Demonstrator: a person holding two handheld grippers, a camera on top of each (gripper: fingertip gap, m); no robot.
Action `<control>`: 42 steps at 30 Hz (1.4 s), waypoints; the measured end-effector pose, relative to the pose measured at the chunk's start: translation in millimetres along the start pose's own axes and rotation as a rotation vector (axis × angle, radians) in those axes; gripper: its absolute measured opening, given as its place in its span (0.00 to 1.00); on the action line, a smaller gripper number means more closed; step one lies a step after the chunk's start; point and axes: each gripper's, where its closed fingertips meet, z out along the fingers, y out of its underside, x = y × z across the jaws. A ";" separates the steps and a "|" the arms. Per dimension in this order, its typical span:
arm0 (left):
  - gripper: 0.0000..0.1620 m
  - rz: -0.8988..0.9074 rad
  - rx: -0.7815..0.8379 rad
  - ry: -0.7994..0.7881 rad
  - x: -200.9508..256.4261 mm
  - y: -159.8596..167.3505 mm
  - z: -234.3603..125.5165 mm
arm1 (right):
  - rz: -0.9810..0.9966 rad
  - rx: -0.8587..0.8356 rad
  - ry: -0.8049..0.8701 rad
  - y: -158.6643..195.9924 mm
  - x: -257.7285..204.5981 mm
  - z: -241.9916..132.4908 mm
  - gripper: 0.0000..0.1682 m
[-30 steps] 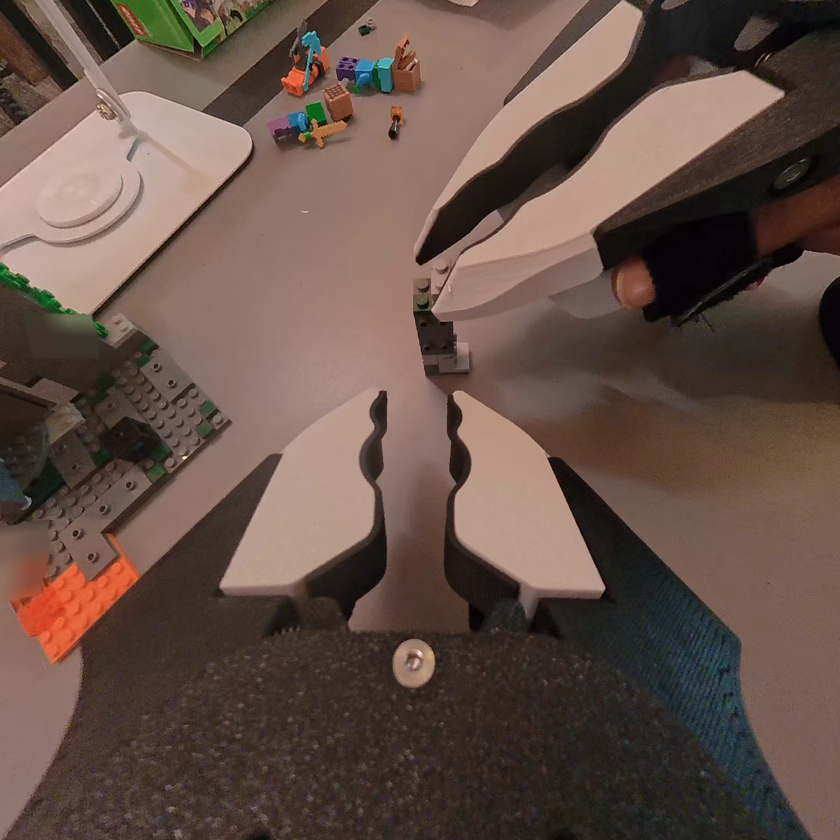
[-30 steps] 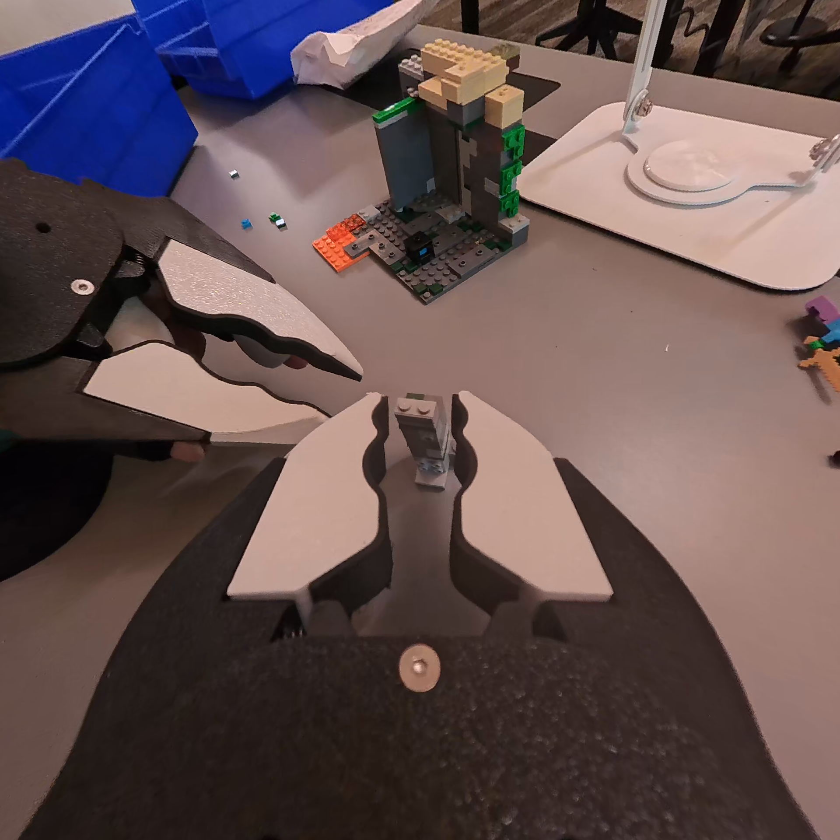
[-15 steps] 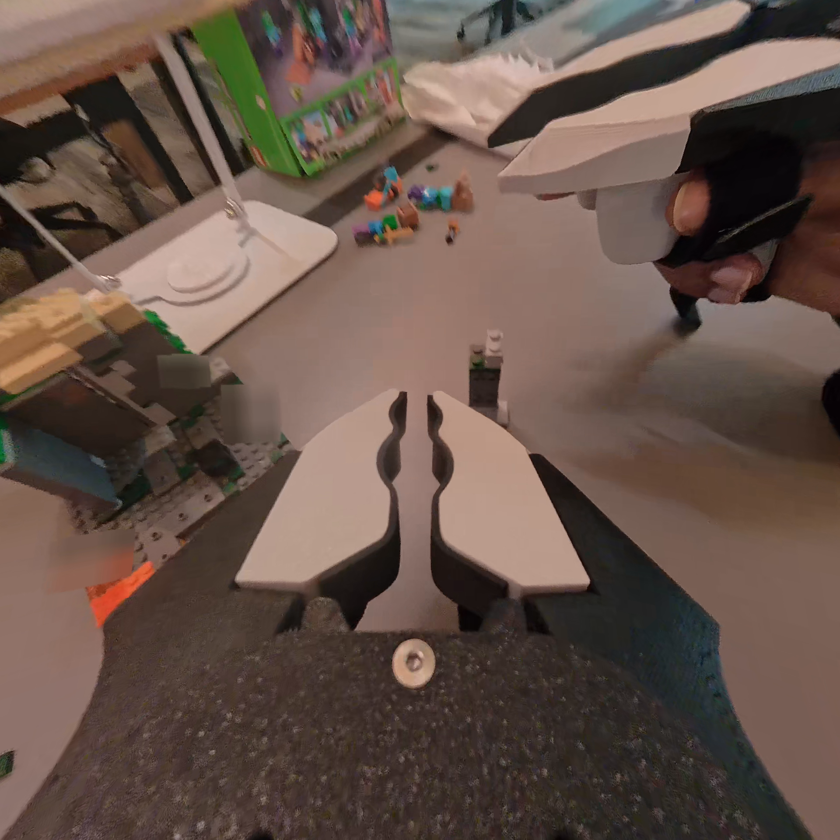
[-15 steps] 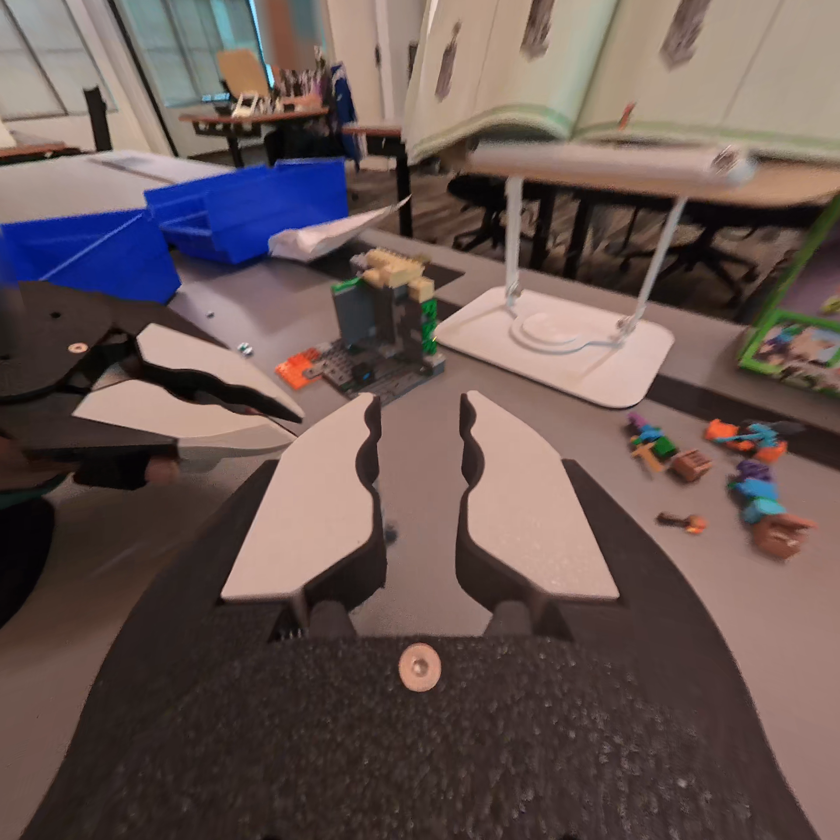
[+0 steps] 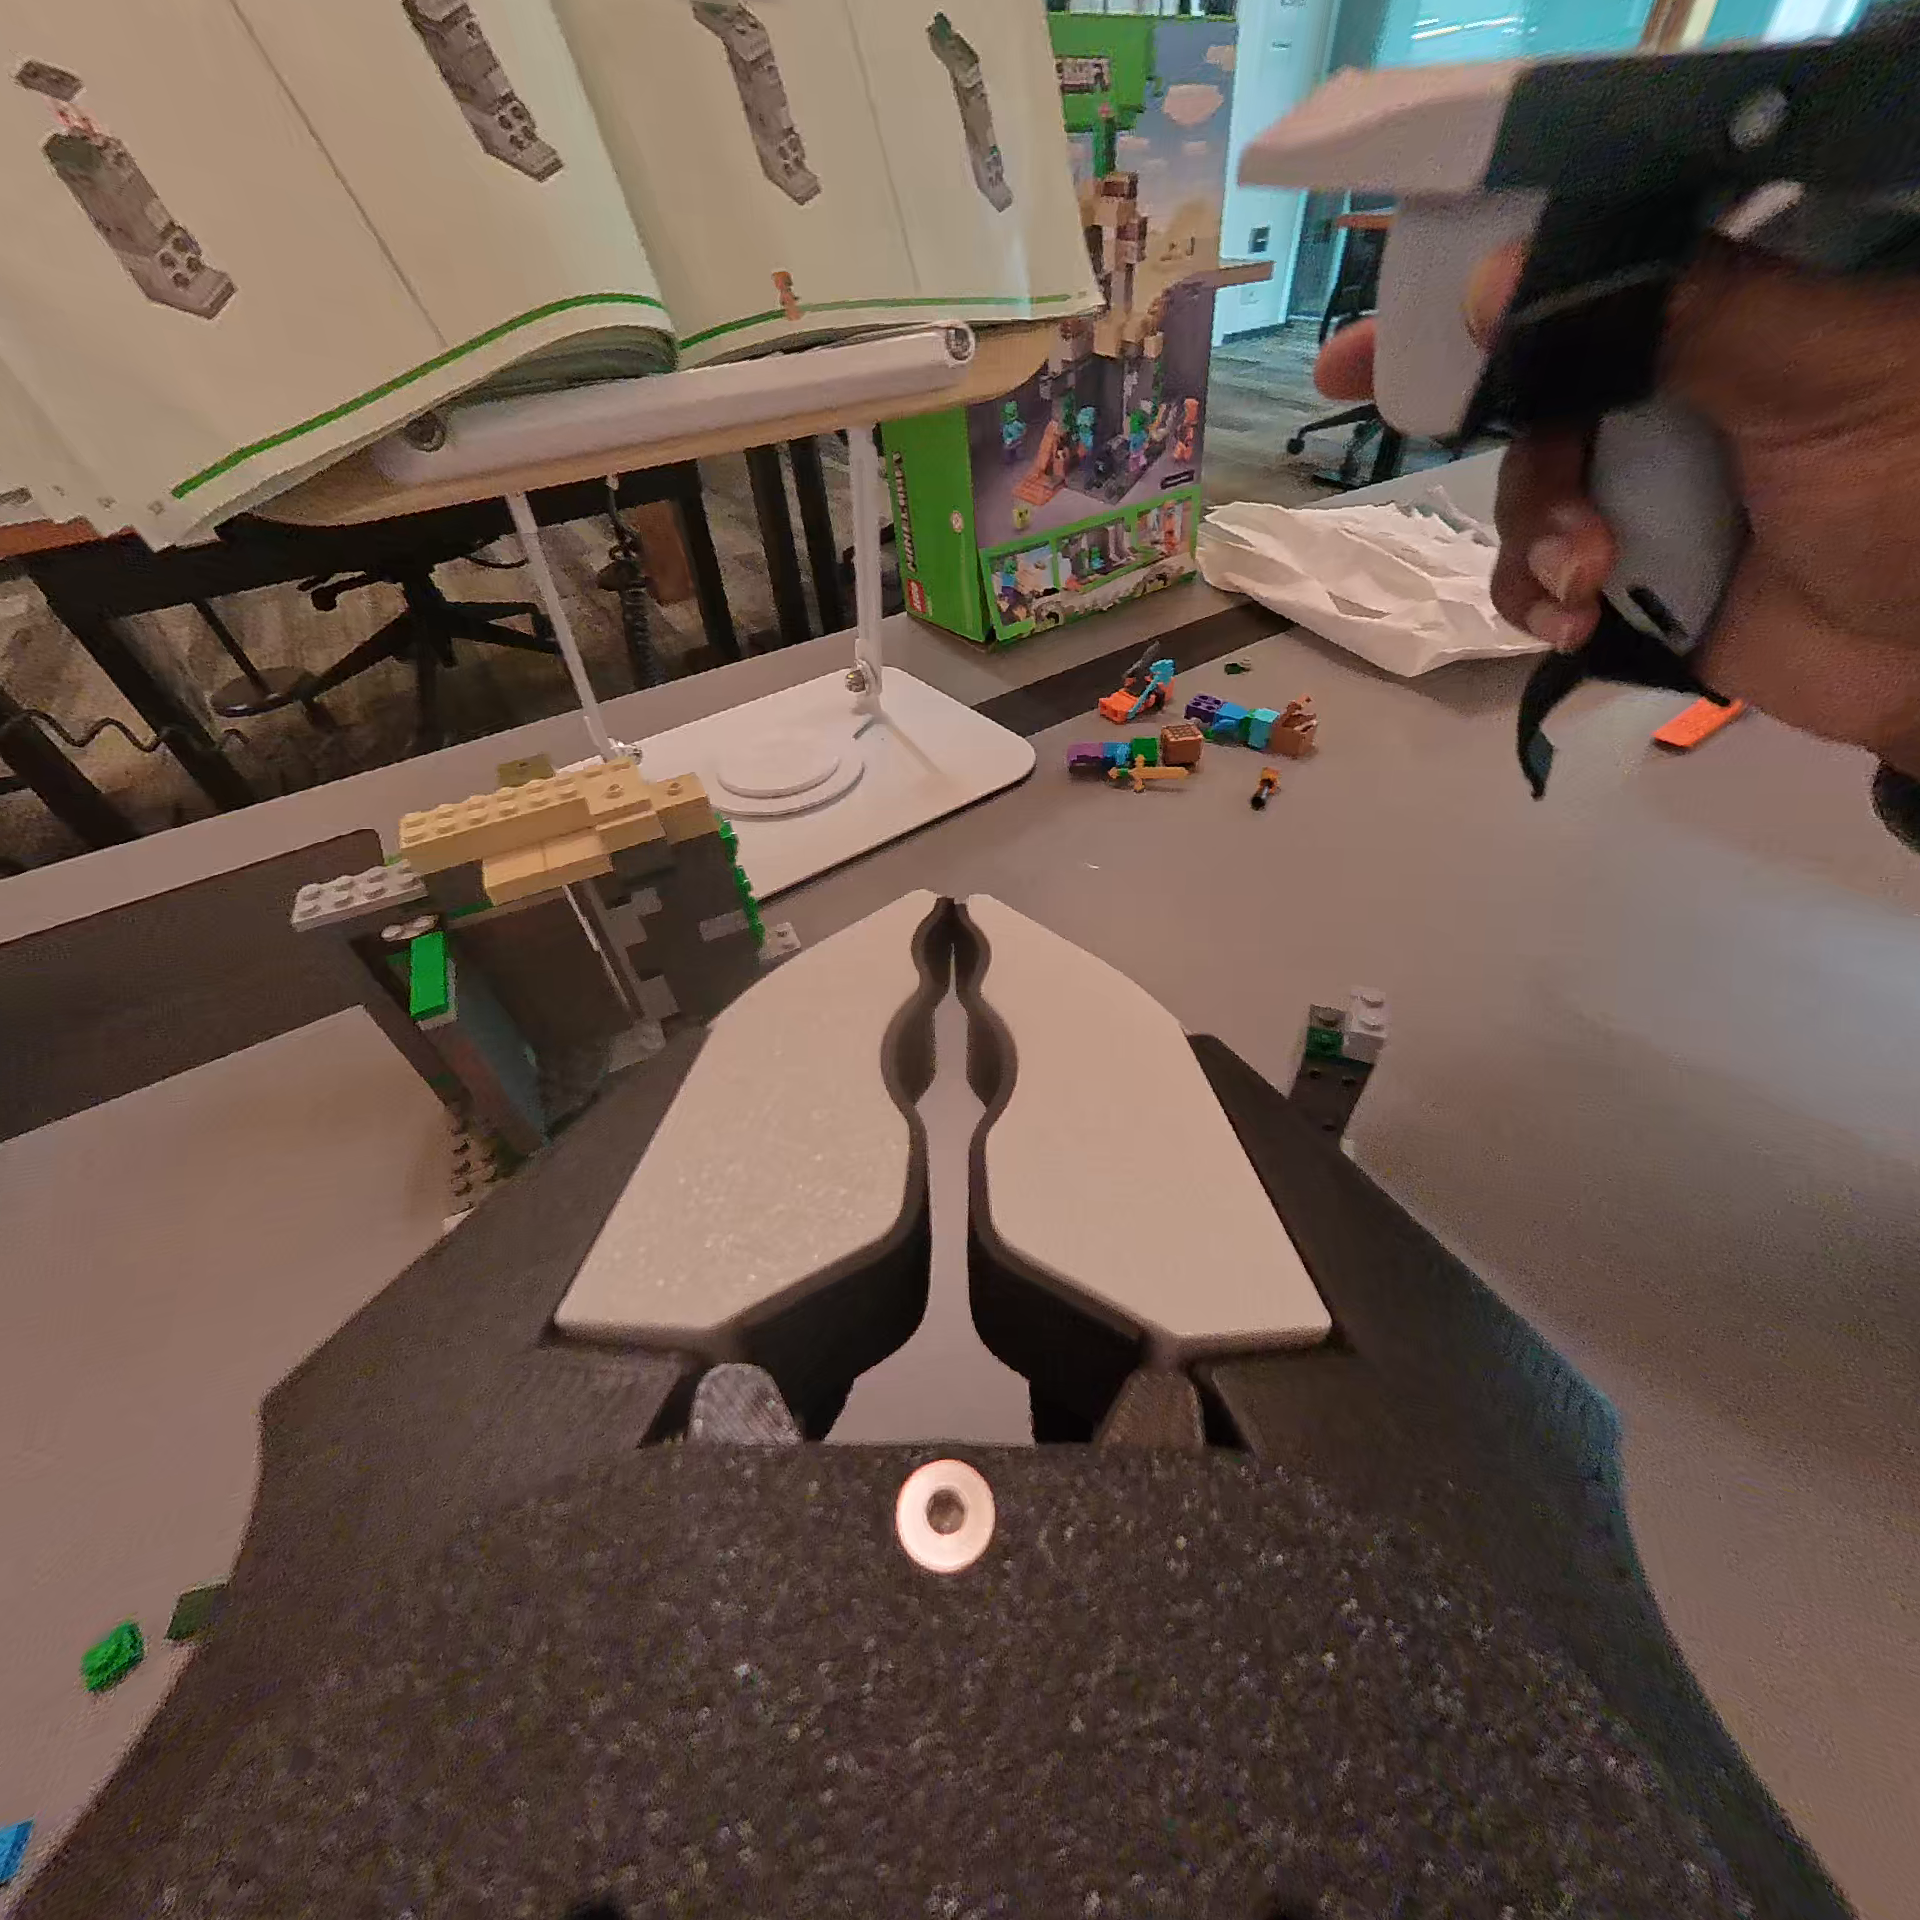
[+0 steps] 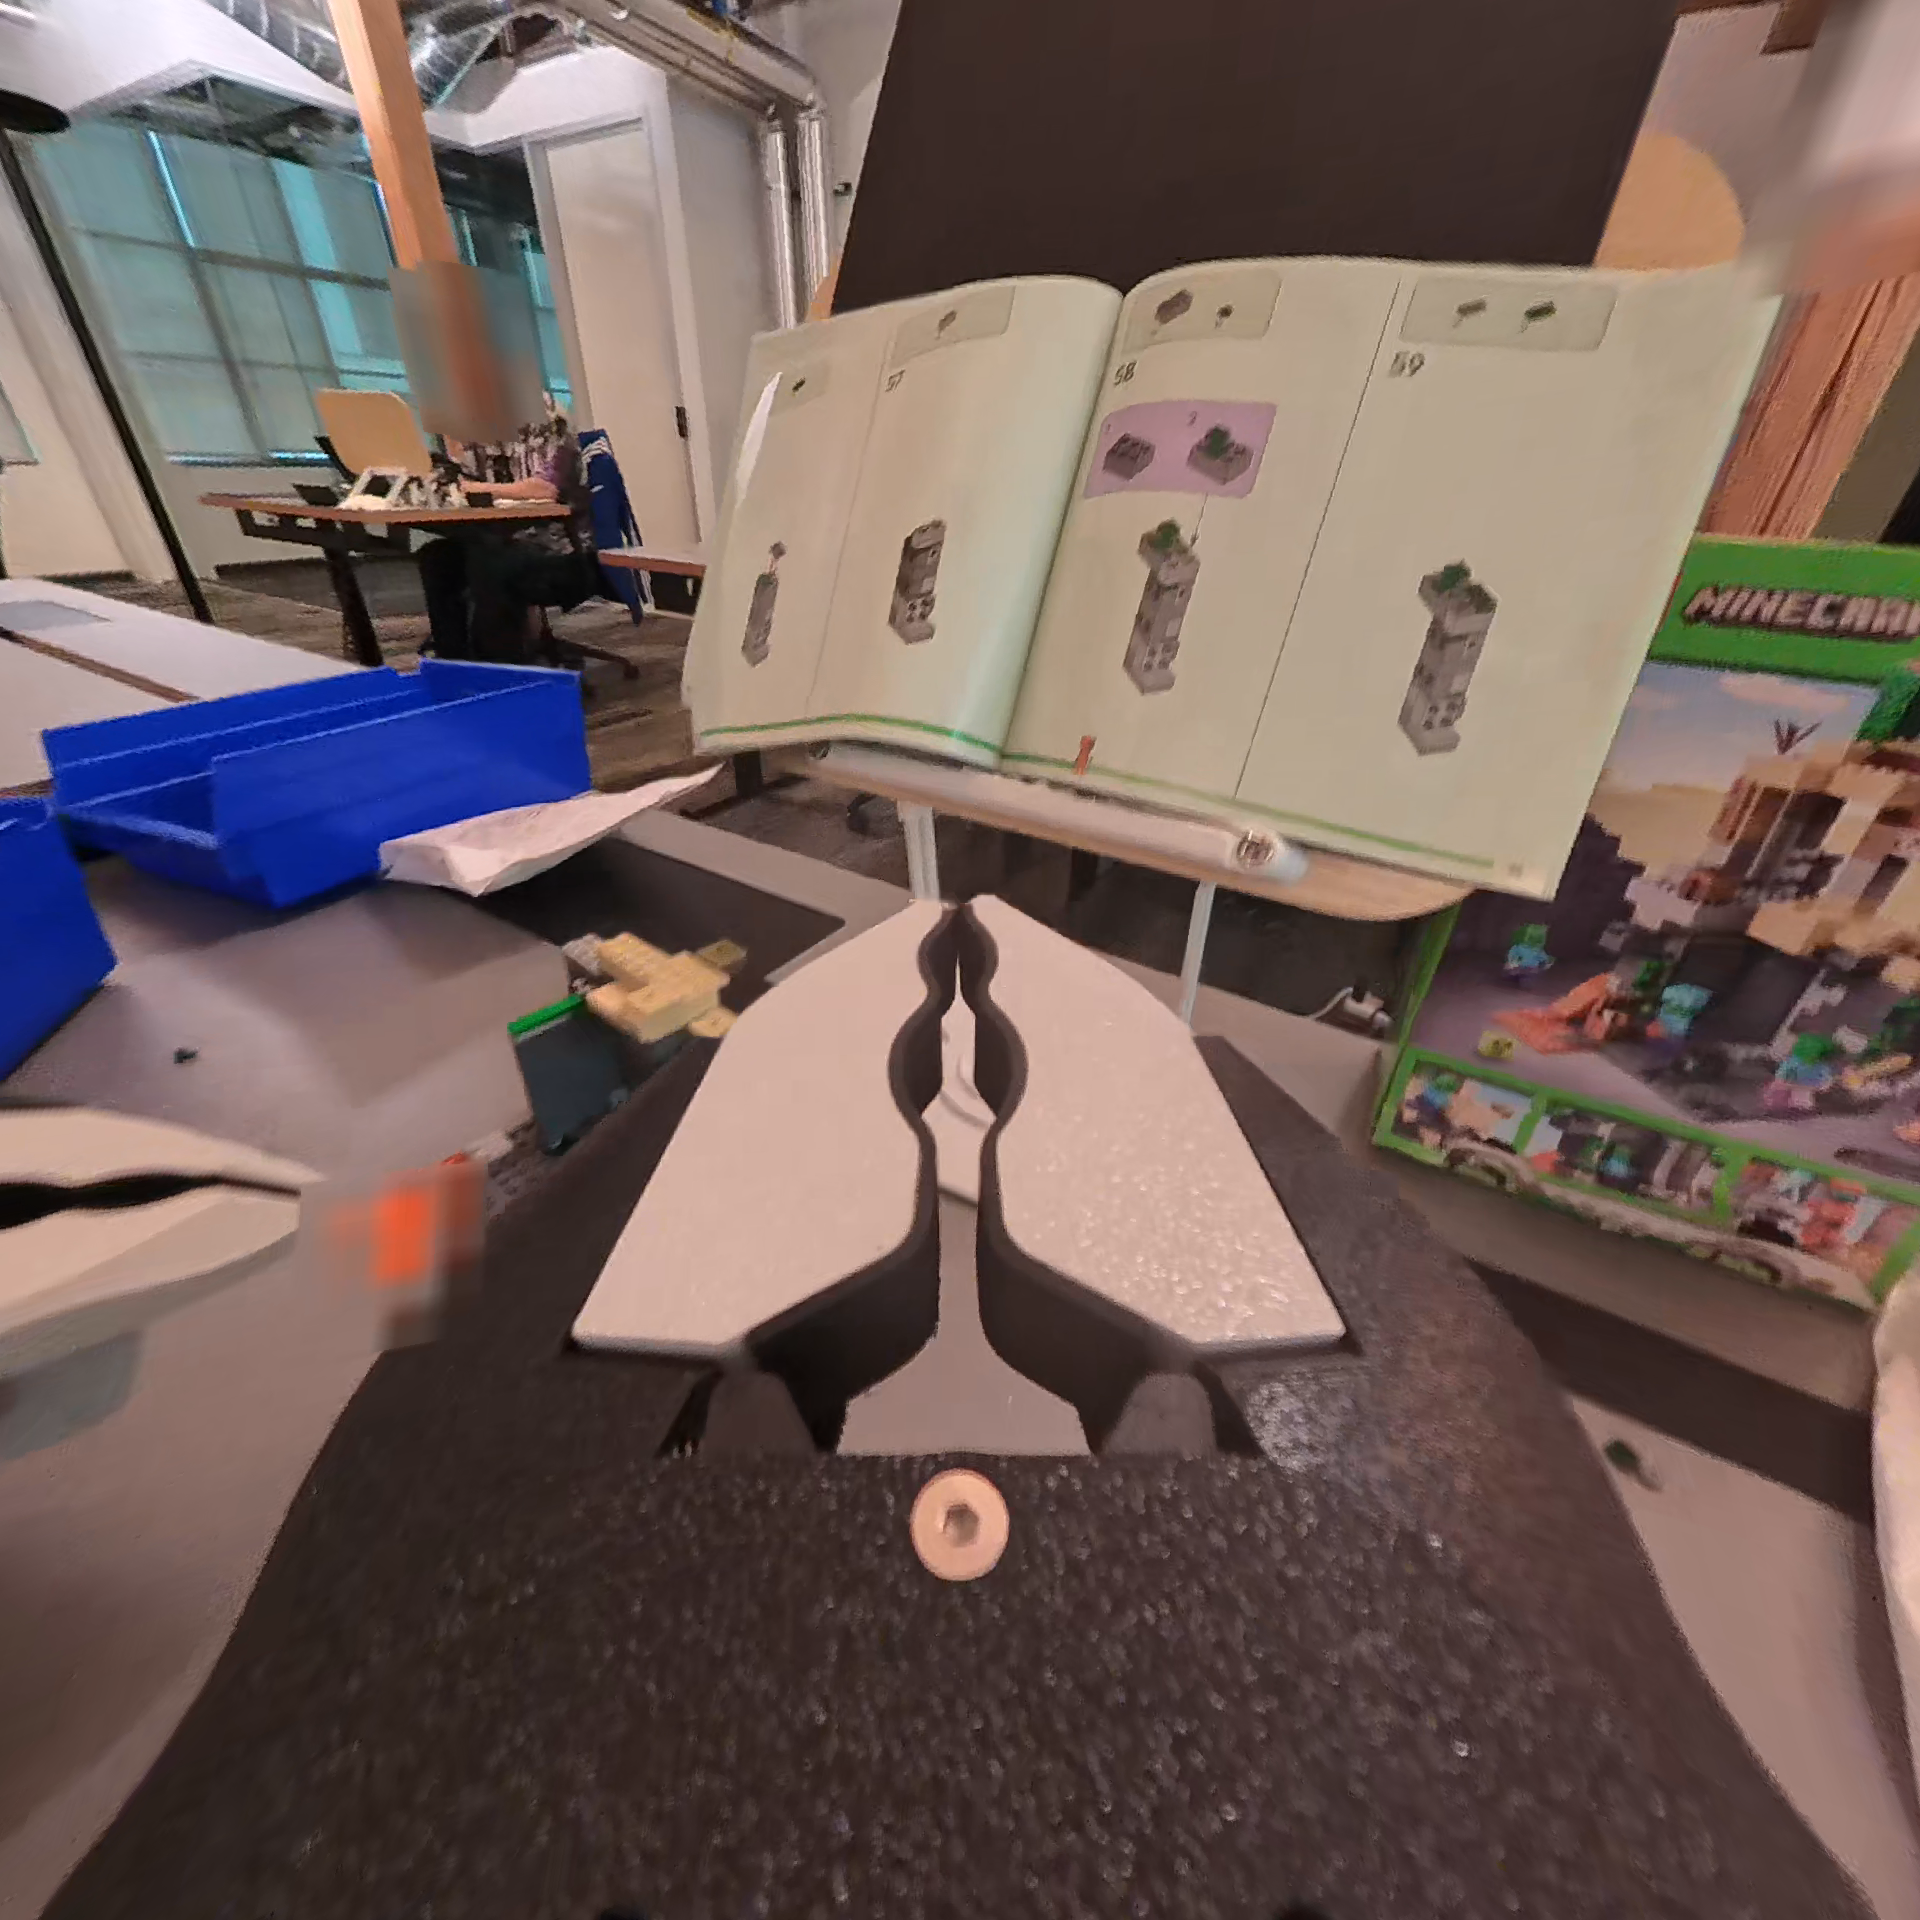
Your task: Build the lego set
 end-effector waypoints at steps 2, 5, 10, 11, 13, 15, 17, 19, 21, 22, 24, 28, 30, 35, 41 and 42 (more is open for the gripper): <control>0.00 0.008 -0.001 -0.018 -4.3 3.5 0.8 | -0.013 0.001 0.017 -9.1 6.4 18.9 0.00; 0.00 0.018 -0.003 -0.051 -11.6 8.1 0.1 | -0.028 0.006 0.045 -21.9 14.3 45.5 0.00; 0.00 0.000 0.006 -0.077 -22.4 9.9 -2.5 | -0.024 0.013 0.073 -43.4 21.1 82.1 0.00; 0.00 -0.005 0.006 -0.077 -23.7 10.9 -2.8 | -0.025 0.013 0.082 -47.5 22.3 88.5 0.00; 0.00 -0.021 0.007 -0.070 -24.6 12.7 -2.7 | -0.012 0.003 0.107 -54.1 26.2 100.5 0.00; 0.00 -0.052 0.014 -0.055 -24.2 12.6 -2.7 | -0.016 -0.005 0.138 -60.3 29.9 111.1 0.00; 0.00 -0.069 0.013 -0.050 -24.7 12.9 -2.9 | -0.029 -0.006 0.159 -67.4 30.8 119.7 0.00; 0.00 -0.071 0.006 -0.056 -26.0 14.5 -2.8 | -0.031 -0.002 0.157 -74.5 28.4 127.7 0.00; 0.00 -0.074 0.002 -0.050 -25.6 15.6 -2.5 | -0.042 0.002 0.155 -81.5 26.0 135.3 0.00; 0.00 -0.075 0.002 -0.043 -24.8 15.9 -2.4 | -0.052 0.005 0.156 -85.0 25.0 138.9 0.00; 0.00 -0.071 -0.002 -0.033 -23.4 16.4 -2.6 | -0.065 0.010 0.158 -90.9 23.7 145.3 0.00; 0.00 -0.054 -0.014 -0.006 -19.3 18.1 -2.3 | -0.067 0.016 0.143 -97.4 23.0 154.6 0.00; 0.00 -0.051 -0.020 0.006 -17.7 19.3 -1.6 | -0.073 0.016 0.143 -98.5 25.0 157.6 0.00; 0.00 -0.054 -0.039 0.012 -17.8 23.6 0.0 | -0.114 0.012 0.182 -96.5 35.1 163.0 0.00; 0.00 -0.053 -0.050 0.009 -18.7 25.5 0.6 | -0.128 0.010 0.217 -97.3 44.9 169.1 0.00; 0.00 -0.053 -0.052 0.012 -18.1 26.0 0.9 | -0.130 0.009 0.222 -98.1 45.7 170.2 0.00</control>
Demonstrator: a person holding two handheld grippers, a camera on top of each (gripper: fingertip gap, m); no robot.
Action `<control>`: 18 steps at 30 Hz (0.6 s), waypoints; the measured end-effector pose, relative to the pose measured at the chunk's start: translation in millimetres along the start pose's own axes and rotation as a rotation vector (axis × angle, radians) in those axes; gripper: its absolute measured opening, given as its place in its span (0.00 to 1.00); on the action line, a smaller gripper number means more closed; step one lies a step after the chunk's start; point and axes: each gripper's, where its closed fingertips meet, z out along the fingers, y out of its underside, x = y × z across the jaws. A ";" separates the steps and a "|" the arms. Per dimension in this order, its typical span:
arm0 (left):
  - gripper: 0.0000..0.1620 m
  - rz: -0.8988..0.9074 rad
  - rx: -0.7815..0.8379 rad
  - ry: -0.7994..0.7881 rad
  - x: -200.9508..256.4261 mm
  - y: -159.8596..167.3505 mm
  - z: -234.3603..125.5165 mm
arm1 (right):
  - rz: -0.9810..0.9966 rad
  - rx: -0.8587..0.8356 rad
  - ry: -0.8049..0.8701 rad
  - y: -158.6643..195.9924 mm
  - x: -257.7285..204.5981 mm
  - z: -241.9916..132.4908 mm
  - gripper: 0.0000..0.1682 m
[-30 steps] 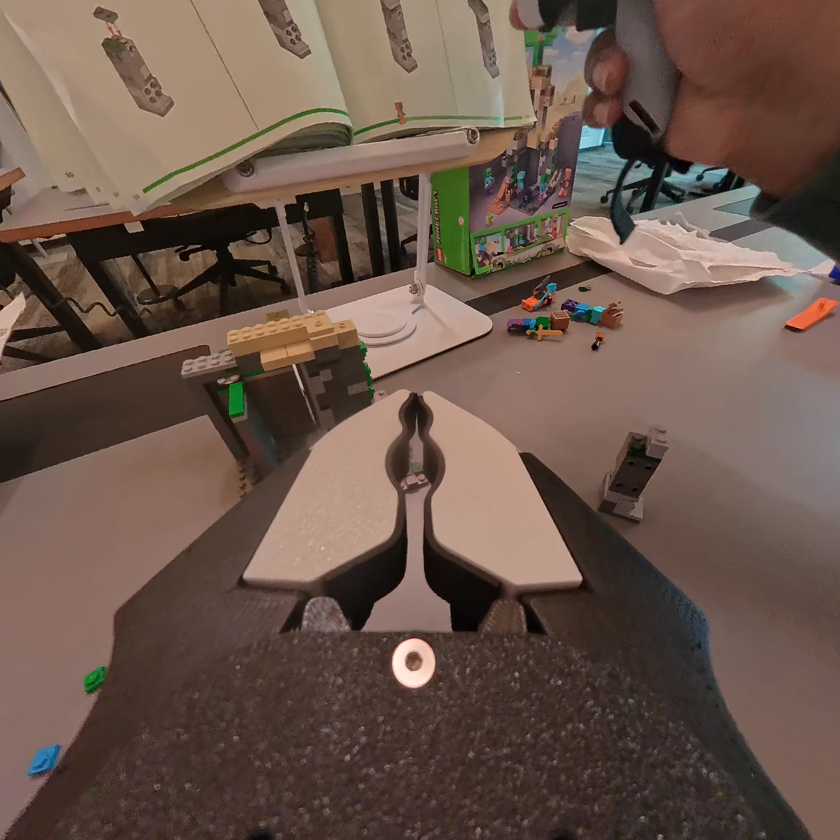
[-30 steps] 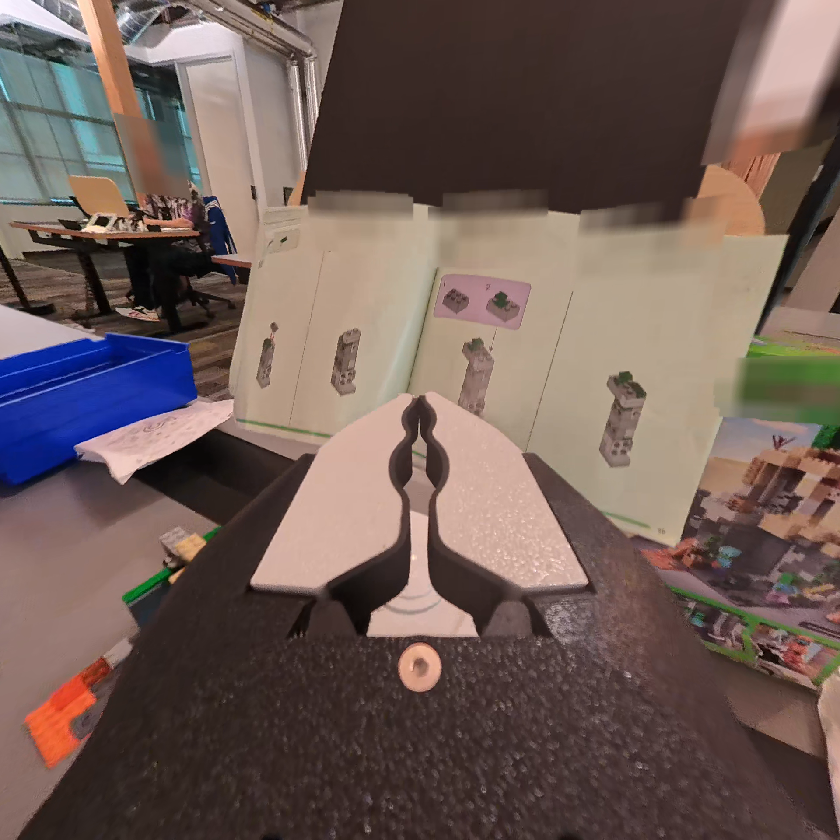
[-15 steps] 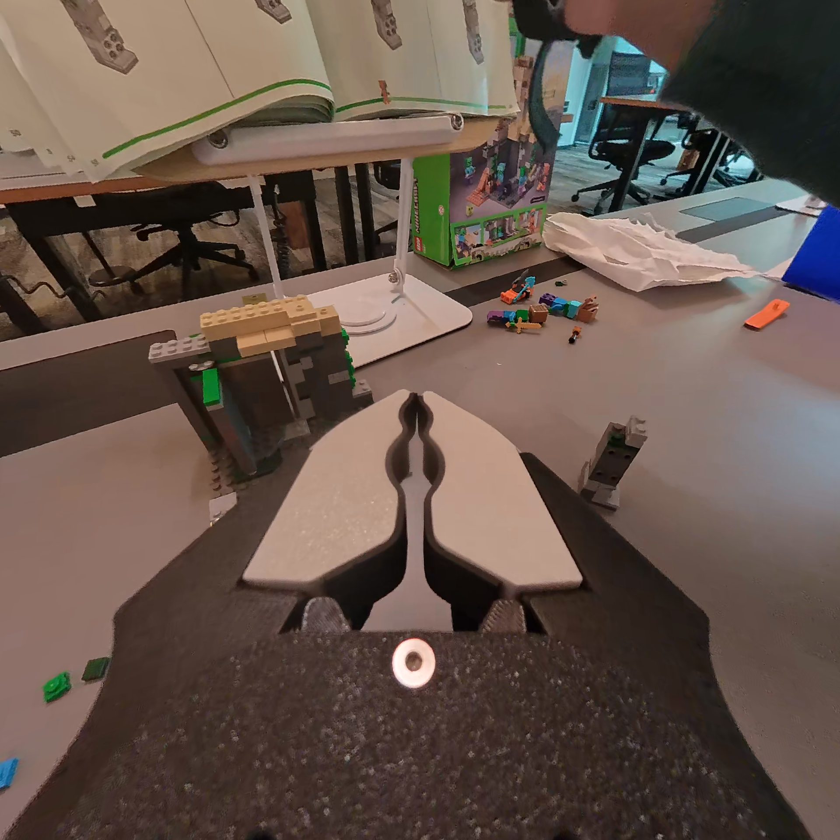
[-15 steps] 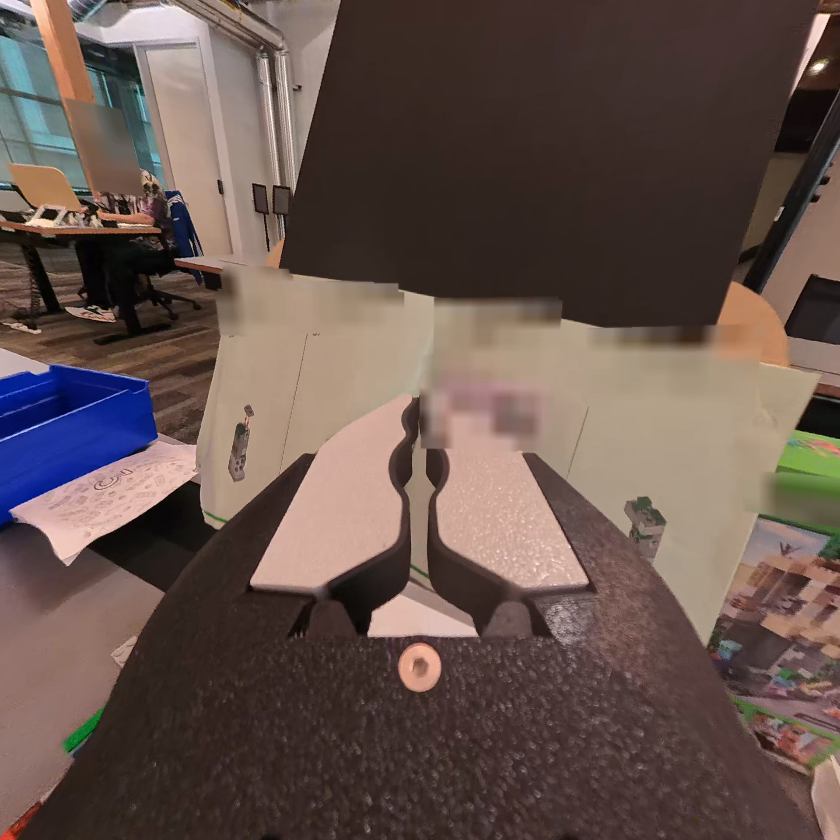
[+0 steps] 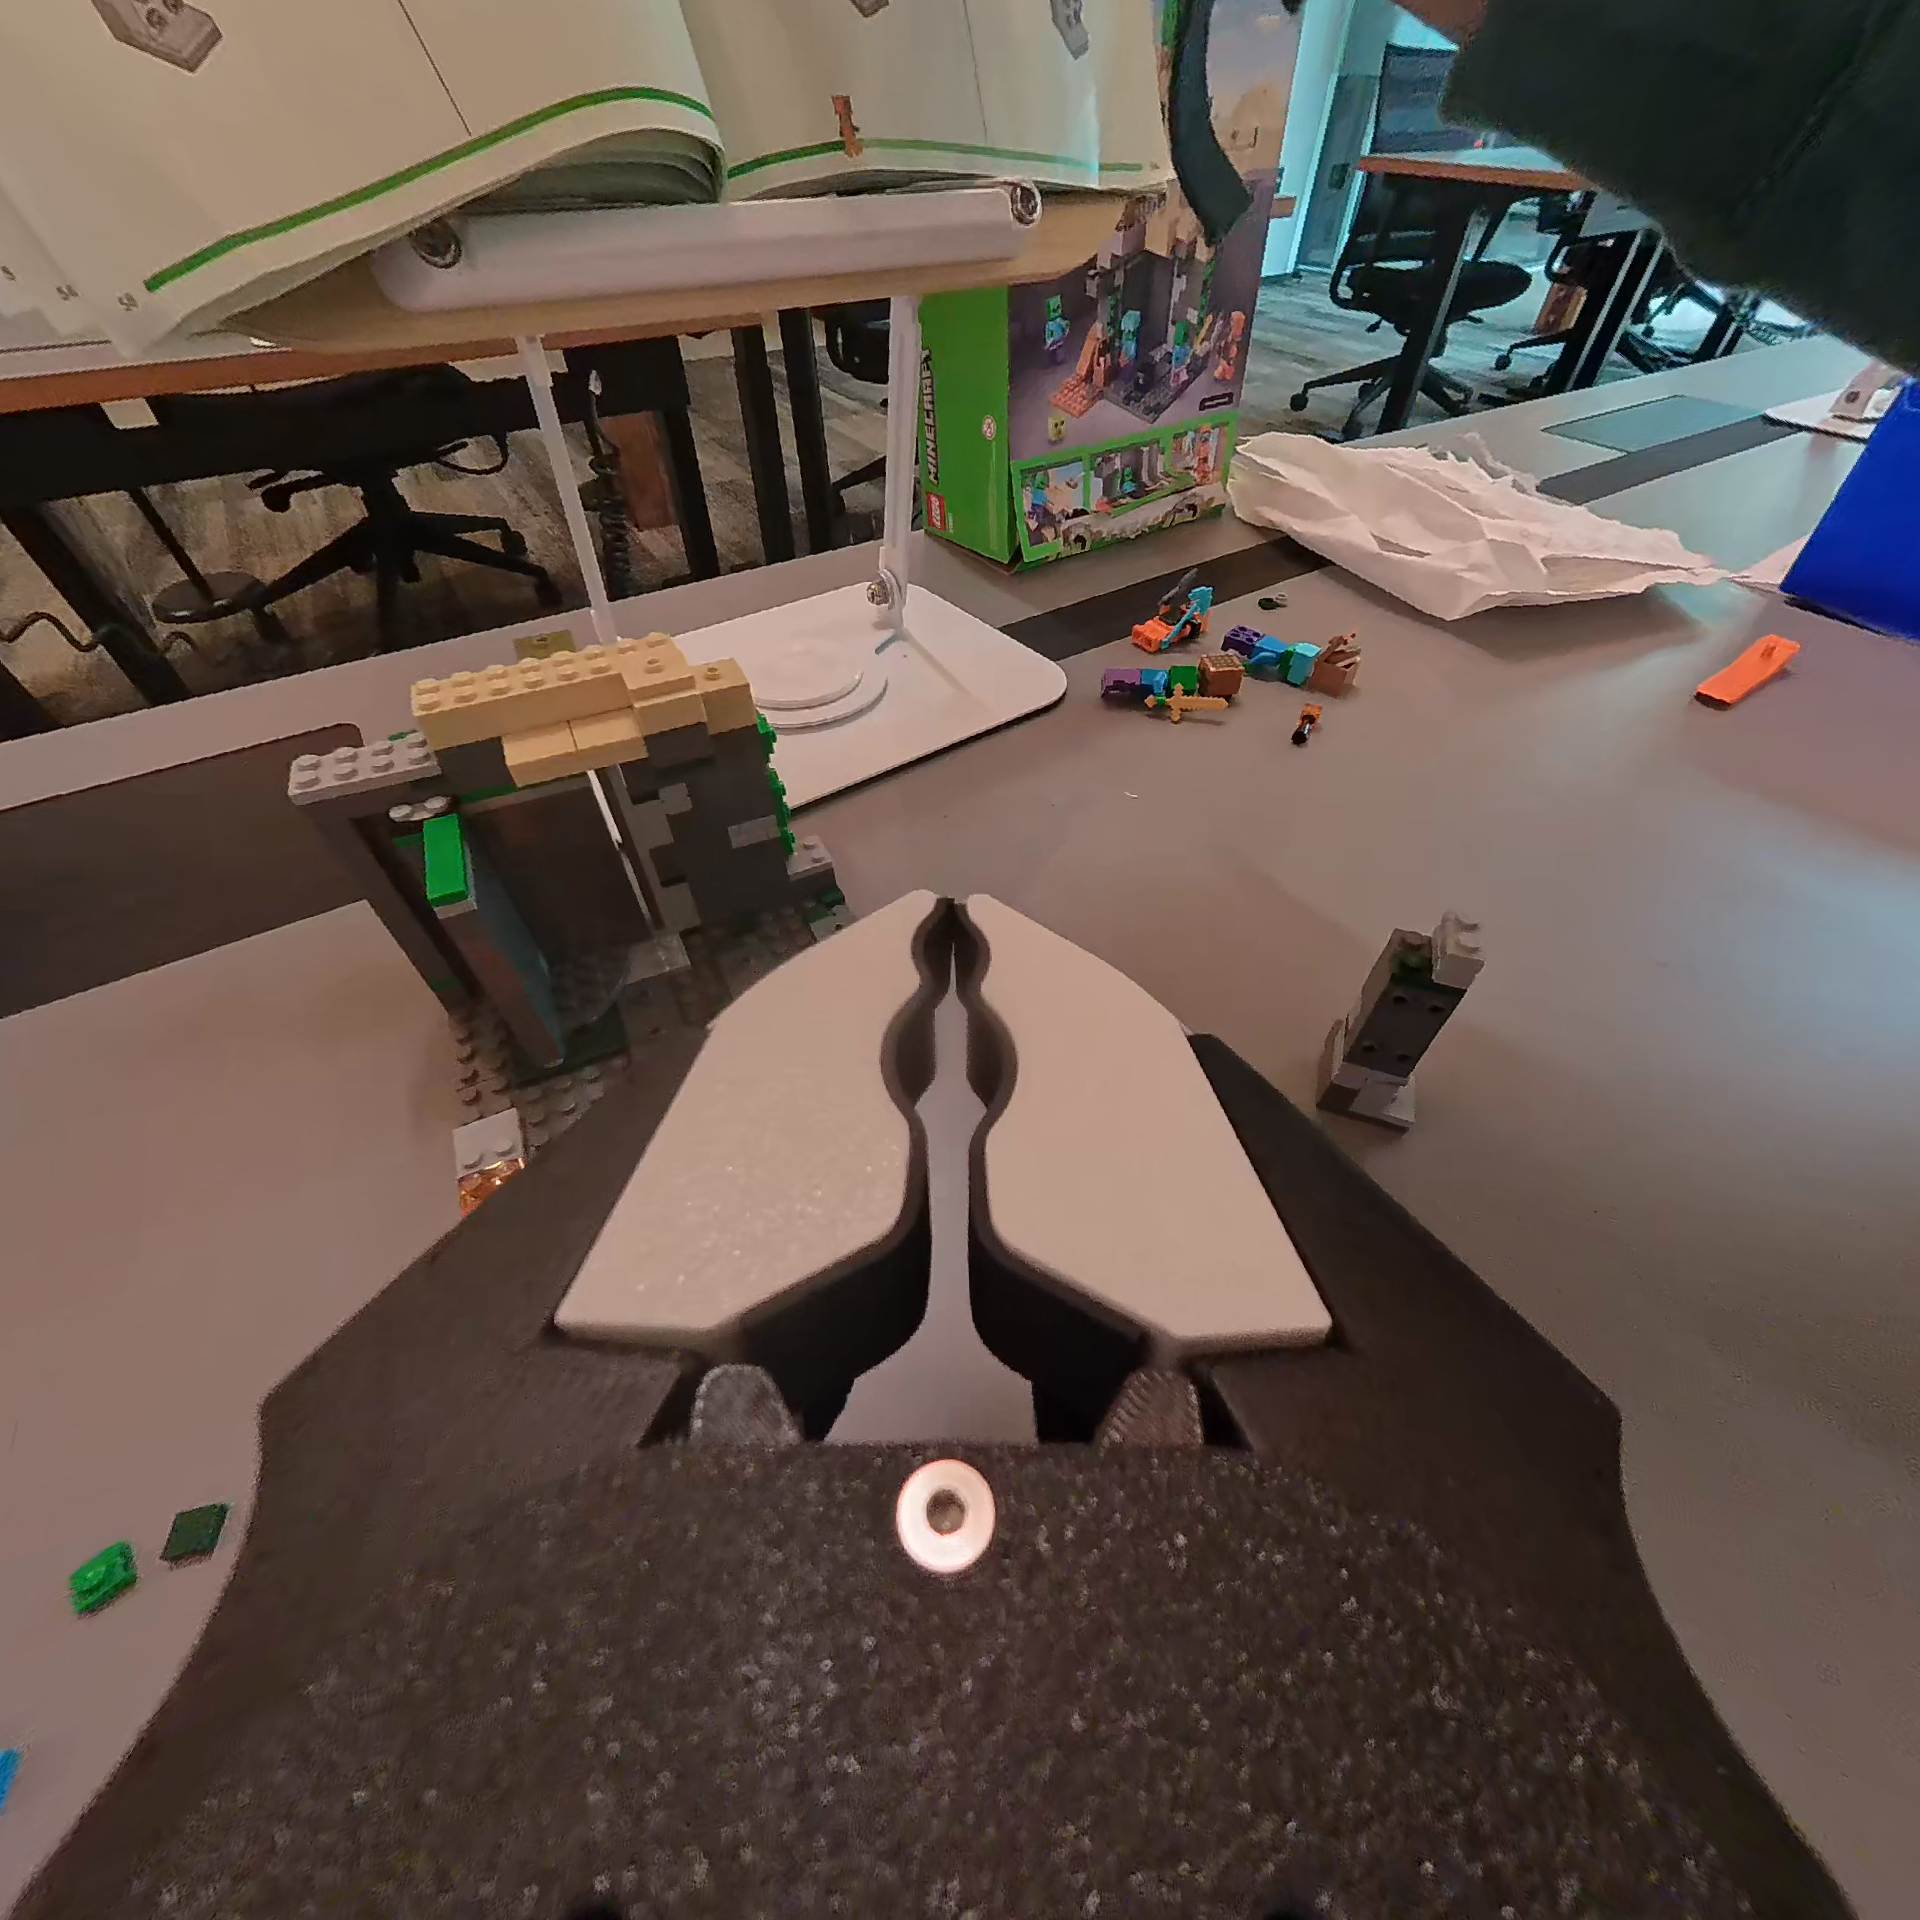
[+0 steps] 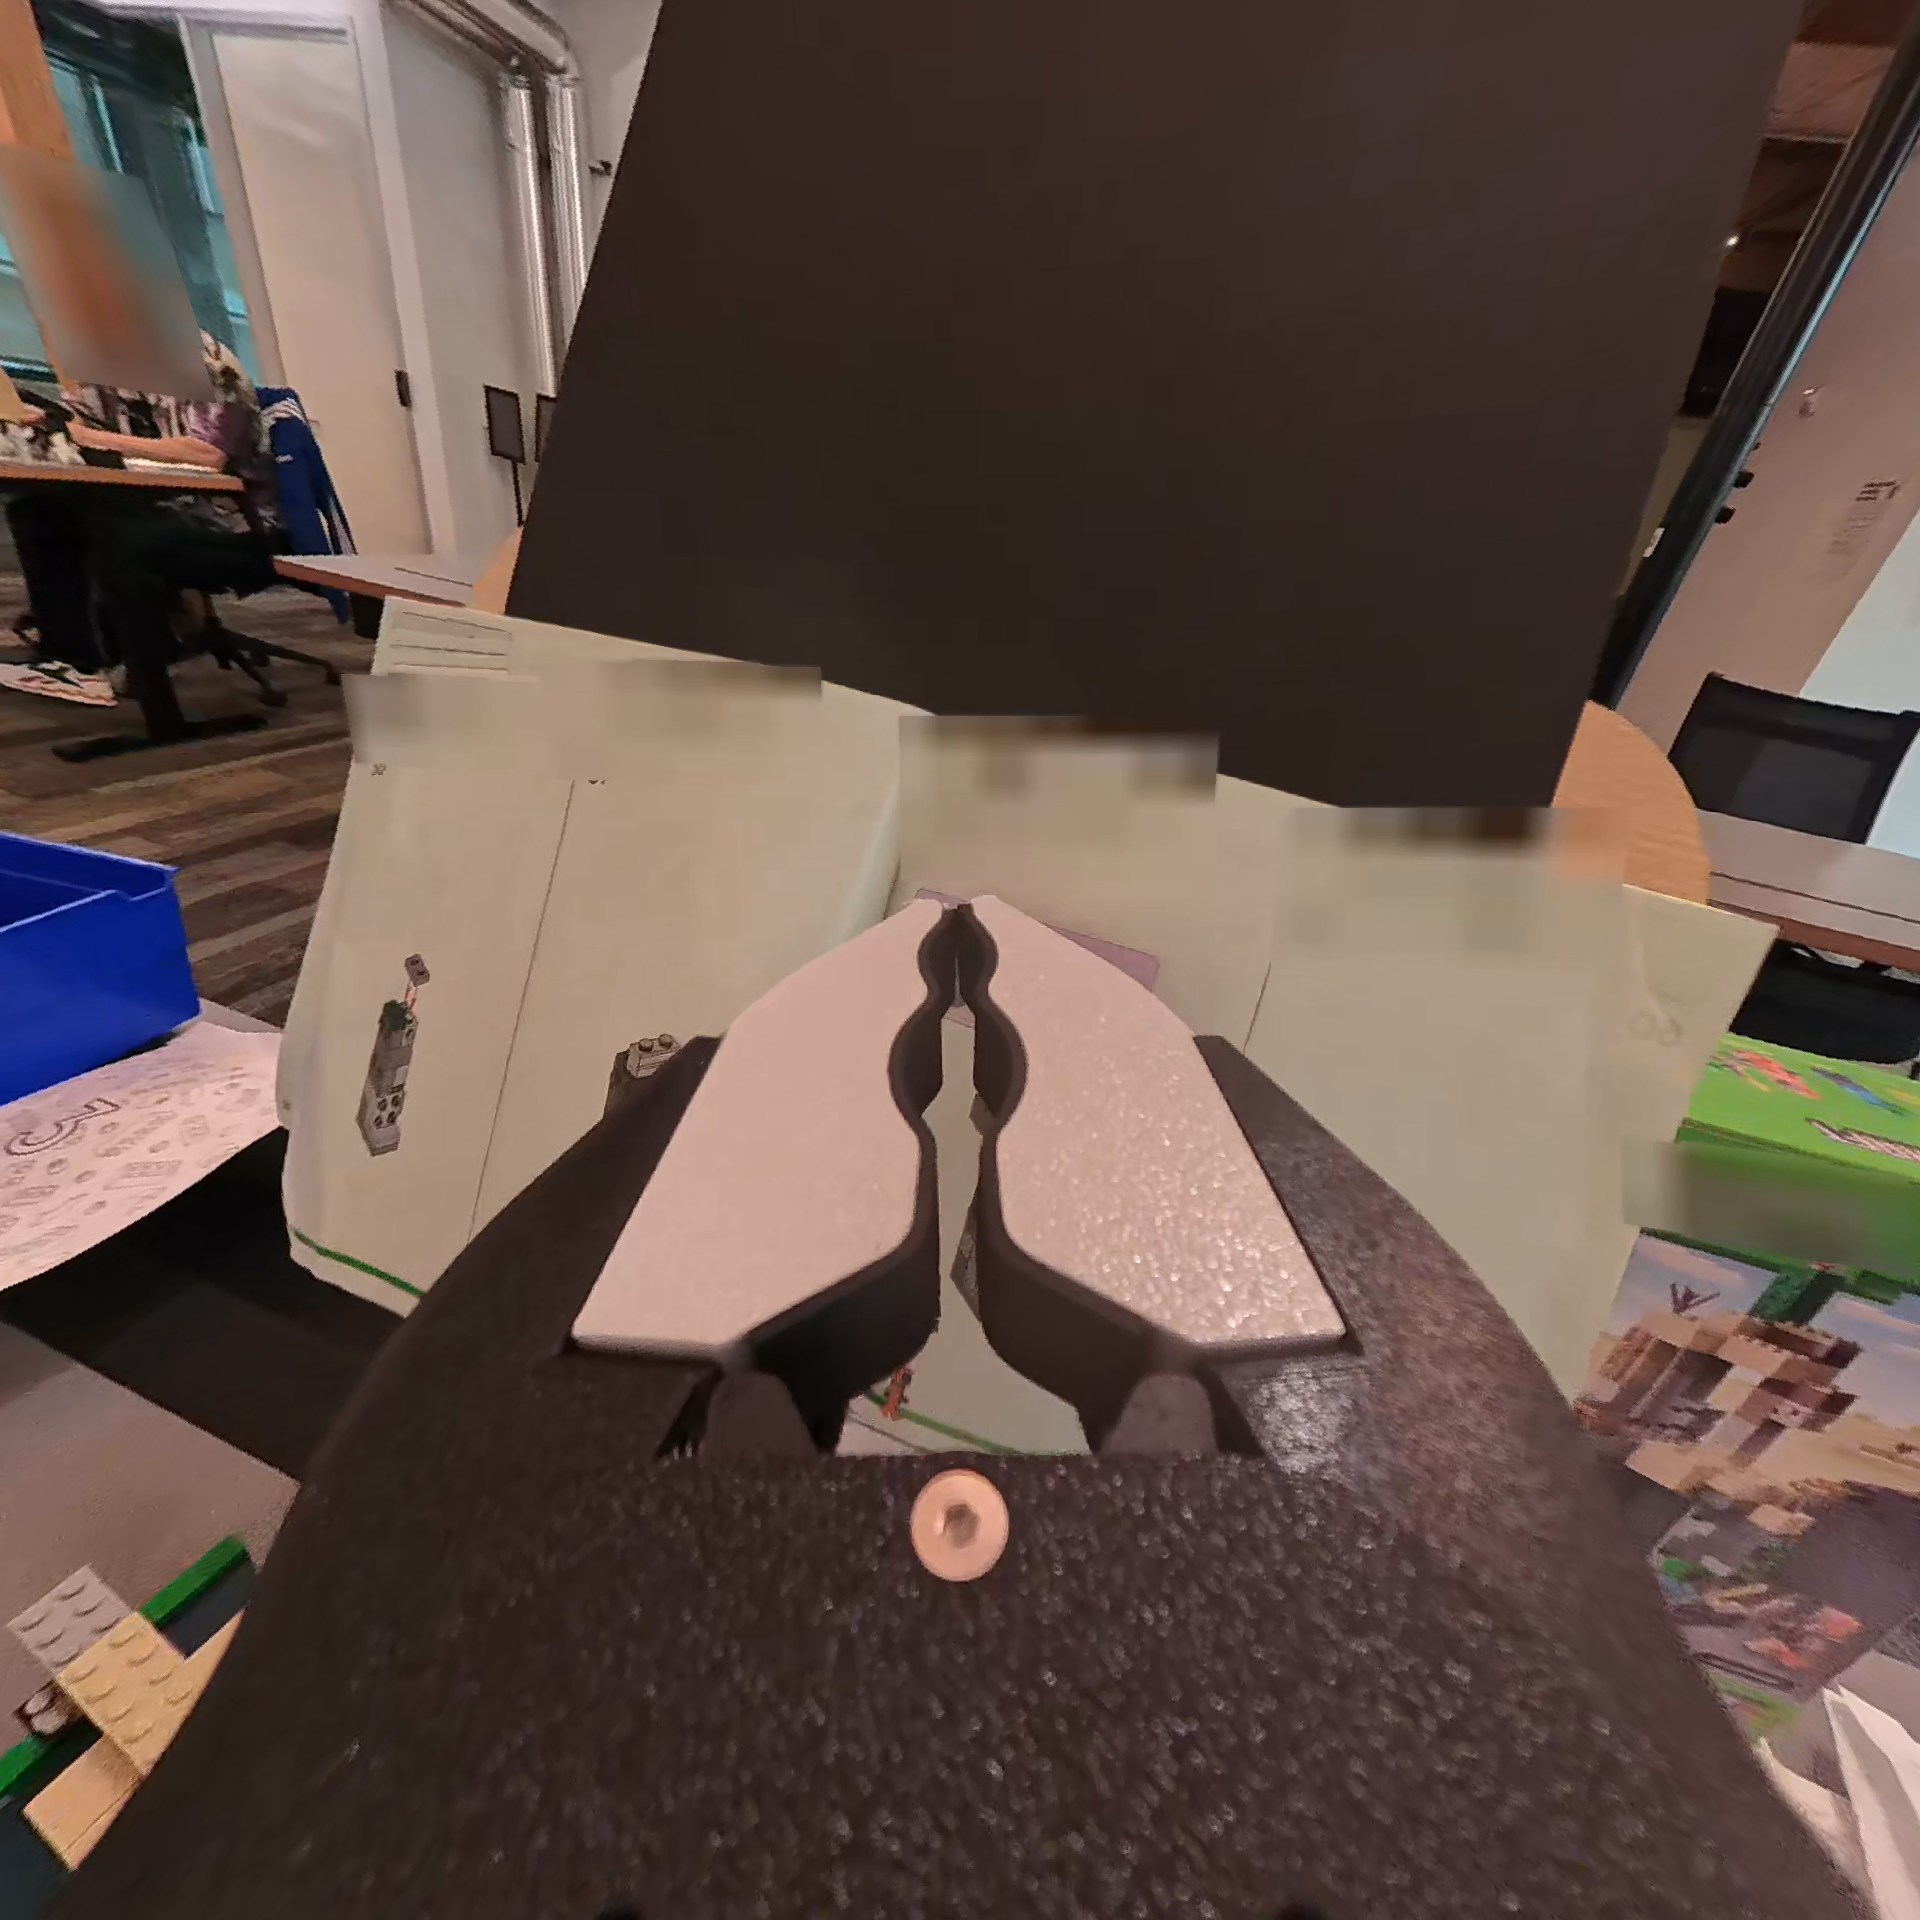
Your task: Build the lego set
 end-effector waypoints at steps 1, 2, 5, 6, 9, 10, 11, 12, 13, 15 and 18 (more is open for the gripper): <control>0.00 0.001 -0.002 0.002 0.6 0.4 0.3 | -0.001 -0.001 0.004 -1.1 0.6 1.2 0.00; 0.00 0.003 -0.005 0.005 1.4 1.0 0.7 | -0.004 0.000 0.009 -2.5 0.9 2.3 0.00; 0.00 0.009 -0.013 0.015 4.2 2.5 1.4 | -0.019 0.003 0.012 -7.6 -0.3 5.1 0.00; 0.00 0.010 -0.015 0.017 4.9 2.8 1.6 | -0.022 0.003 0.011 -9.3 -1.2 6.1 0.00; 0.00 0.016 -0.018 0.022 6.3 3.1 1.8 | -0.030 -0.002 0.006 -12.5 -4.4 9.3 0.00; 0.00 0.020 -0.020 0.024 6.8 3.3 1.8 | -0.033 -0.001 0.004 -13.6 -5.8 10.3 0.00; 0.00 0.022 -0.023 0.025 7.2 3.6 2.0 | -0.035 -0.001 0.000 -14.4 -7.4 11.4 0.00; 0.00 0.024 -0.024 0.027 7.8 3.9 2.0 | -0.034 -0.002 -0.003 -14.9 -8.6 12.4 0.00; 0.00 0.025 -0.026 0.029 8.4 4.1 2.1 | -0.031 -0.003 -0.006 -15.0 -9.8 13.2 0.00; 0.00 0.029 -0.030 0.035 9.8 4.8 2.3 | -0.023 -0.009 -0.008 -13.4 -10.5 15.0 0.00; 0.00 0.034 -0.035 0.041 11.2 5.4 2.7 | -0.032 -0.017 -0.004 -9.1 -9.1 17.5 0.00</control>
